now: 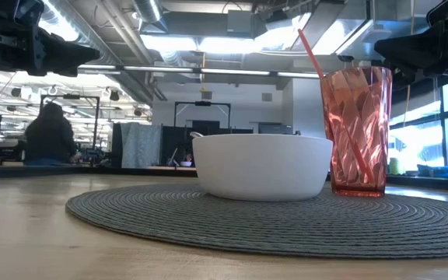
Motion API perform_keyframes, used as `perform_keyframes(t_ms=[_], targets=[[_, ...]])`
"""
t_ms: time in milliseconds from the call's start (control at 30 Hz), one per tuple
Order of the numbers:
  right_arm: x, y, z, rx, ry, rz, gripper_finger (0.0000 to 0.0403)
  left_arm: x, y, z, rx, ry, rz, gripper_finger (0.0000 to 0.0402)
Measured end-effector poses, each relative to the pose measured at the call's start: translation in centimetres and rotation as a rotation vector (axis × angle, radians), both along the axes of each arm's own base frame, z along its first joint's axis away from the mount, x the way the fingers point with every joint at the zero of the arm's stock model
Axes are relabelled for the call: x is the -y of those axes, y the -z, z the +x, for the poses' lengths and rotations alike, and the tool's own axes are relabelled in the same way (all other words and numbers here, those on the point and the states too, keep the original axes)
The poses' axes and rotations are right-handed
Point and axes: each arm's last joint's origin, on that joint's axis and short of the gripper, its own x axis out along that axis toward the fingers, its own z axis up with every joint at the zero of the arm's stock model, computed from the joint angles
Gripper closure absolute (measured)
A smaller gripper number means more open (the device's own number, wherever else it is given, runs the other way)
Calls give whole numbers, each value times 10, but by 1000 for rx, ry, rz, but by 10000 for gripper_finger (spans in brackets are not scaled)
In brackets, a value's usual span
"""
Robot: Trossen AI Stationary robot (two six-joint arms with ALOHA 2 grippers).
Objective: Pick & Place Utensil
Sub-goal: Return to Home Position
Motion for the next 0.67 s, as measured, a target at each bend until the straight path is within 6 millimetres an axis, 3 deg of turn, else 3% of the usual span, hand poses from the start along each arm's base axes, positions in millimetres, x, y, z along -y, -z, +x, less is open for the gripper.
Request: perform_keyframes(t_ms=[667], targets=[[0,0,0,0,0,-2,386,0,0,0,0,0,0,394]])
